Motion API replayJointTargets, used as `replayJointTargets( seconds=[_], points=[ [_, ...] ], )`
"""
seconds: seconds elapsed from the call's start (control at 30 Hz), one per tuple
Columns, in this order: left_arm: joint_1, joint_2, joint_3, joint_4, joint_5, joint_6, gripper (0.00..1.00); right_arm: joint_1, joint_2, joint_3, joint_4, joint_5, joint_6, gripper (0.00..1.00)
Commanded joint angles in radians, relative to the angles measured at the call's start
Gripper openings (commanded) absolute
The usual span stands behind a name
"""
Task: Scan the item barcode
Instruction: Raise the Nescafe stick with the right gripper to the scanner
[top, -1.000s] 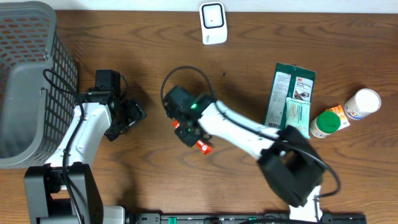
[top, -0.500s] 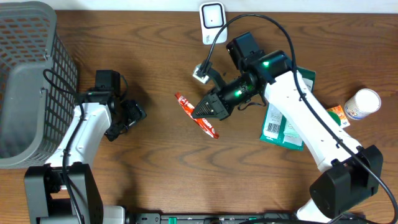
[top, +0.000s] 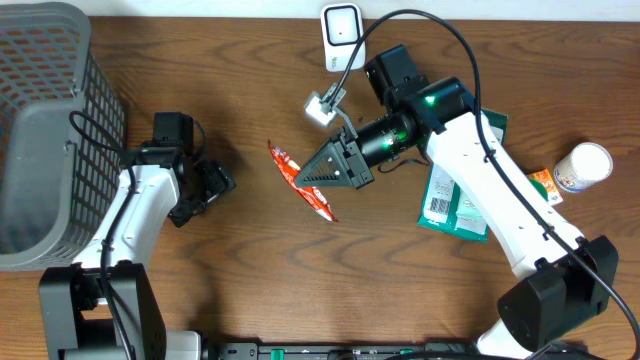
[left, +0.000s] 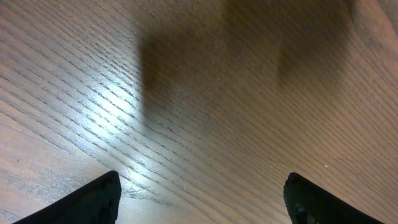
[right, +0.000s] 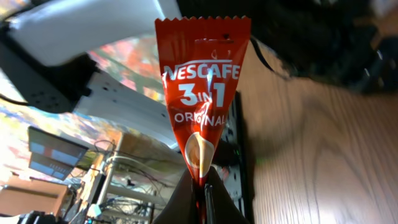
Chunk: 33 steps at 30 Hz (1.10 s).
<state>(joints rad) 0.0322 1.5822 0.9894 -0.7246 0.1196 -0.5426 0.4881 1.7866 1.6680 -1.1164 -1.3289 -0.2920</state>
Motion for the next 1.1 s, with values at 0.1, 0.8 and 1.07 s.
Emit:
replayJointTargets(
  seconds=[0.1, 0.8, 1.07],
  points=[
    [0.006, -0.002, 0.000, 0.000, -0.020, 0.006, 0.86, -0.004, 0.003, 0.021, 0.196, 0.014, 0.230, 0.01],
    [0.006, -0.002, 0.000, 0.000, -0.020, 0.007, 0.85, -0.108, 0.473, 0.936, -0.010, 1.220, 0.644, 0.01],
    [0.006, -0.002, 0.000, 0.000, -0.020, 0.007, 0.86, -0.107, 0.738, 0.936, 0.277, 1.236, 0.645, 0.01]
  ],
)
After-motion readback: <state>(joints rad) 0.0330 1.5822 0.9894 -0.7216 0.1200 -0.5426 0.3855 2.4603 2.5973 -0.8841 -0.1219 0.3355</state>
